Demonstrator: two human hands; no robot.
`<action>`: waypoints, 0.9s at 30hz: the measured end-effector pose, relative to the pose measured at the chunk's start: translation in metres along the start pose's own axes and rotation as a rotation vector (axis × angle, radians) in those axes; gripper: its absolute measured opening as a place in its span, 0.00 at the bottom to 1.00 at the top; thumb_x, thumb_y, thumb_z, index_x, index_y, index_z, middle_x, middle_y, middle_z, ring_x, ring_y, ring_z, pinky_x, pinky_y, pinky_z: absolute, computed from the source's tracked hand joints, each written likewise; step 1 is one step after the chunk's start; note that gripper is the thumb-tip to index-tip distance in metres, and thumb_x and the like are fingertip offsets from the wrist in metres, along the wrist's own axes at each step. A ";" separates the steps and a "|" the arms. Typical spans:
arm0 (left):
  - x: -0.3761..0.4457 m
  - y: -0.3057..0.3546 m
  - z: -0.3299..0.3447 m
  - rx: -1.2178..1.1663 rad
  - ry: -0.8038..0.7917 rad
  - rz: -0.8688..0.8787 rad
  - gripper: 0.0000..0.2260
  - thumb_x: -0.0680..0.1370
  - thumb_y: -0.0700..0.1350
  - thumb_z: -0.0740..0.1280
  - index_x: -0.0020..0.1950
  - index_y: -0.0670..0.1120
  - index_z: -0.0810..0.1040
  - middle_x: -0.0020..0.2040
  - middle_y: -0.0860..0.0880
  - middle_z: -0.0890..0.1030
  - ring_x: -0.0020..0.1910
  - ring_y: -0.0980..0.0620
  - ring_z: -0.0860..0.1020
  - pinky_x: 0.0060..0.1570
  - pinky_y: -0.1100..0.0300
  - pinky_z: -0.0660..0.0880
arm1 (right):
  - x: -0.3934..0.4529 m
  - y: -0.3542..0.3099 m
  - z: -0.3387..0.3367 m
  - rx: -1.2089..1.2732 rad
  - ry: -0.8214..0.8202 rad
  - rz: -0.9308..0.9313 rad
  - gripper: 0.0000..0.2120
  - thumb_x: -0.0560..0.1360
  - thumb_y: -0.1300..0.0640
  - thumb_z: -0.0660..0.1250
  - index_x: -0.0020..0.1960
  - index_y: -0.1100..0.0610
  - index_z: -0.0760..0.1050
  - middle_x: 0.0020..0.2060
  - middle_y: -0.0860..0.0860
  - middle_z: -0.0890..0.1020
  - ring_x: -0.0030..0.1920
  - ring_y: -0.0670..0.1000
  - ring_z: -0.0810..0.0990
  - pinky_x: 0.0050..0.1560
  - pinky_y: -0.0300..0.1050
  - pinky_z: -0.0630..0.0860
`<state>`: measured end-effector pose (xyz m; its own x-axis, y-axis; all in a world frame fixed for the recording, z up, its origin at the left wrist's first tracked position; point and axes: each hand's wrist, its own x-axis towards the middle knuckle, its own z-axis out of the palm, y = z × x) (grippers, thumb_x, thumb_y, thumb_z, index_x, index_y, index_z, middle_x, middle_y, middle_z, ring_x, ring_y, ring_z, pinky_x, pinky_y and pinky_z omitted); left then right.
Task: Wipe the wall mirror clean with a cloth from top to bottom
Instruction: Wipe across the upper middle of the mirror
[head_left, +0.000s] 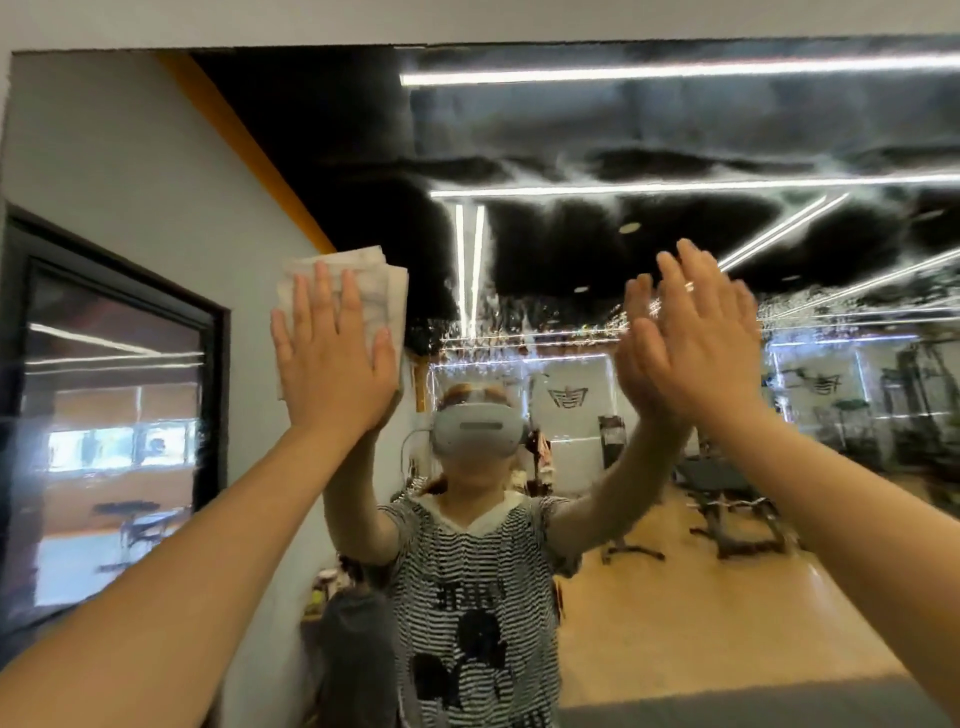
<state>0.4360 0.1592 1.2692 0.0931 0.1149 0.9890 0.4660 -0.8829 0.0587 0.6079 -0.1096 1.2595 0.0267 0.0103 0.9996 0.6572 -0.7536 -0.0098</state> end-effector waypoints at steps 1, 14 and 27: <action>0.000 0.000 0.000 0.000 0.003 0.002 0.31 0.78 0.54 0.46 0.80 0.44 0.49 0.80 0.41 0.48 0.78 0.42 0.46 0.74 0.43 0.43 | -0.002 0.013 0.001 -0.006 -0.012 0.054 0.30 0.80 0.46 0.50 0.78 0.58 0.53 0.78 0.56 0.55 0.77 0.55 0.52 0.75 0.59 0.48; -0.001 0.003 0.006 -0.007 0.042 -0.036 0.27 0.82 0.49 0.53 0.80 0.44 0.50 0.80 0.40 0.49 0.78 0.40 0.48 0.75 0.41 0.45 | -0.013 0.053 0.016 0.074 -0.054 0.142 0.32 0.80 0.41 0.48 0.79 0.56 0.51 0.79 0.53 0.53 0.78 0.52 0.48 0.77 0.56 0.44; -0.009 0.079 0.012 -0.044 -0.027 -0.152 0.29 0.82 0.53 0.48 0.80 0.48 0.41 0.80 0.42 0.40 0.78 0.42 0.40 0.75 0.45 0.39 | -0.012 0.055 0.021 0.085 -0.024 0.147 0.32 0.80 0.40 0.48 0.79 0.55 0.52 0.78 0.52 0.54 0.78 0.52 0.49 0.77 0.56 0.44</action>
<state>0.4824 0.0933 1.2630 0.0481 0.2600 0.9644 0.4379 -0.8733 0.2136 0.6594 -0.1368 1.2465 0.1443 -0.0796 0.9863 0.7063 -0.6898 -0.1590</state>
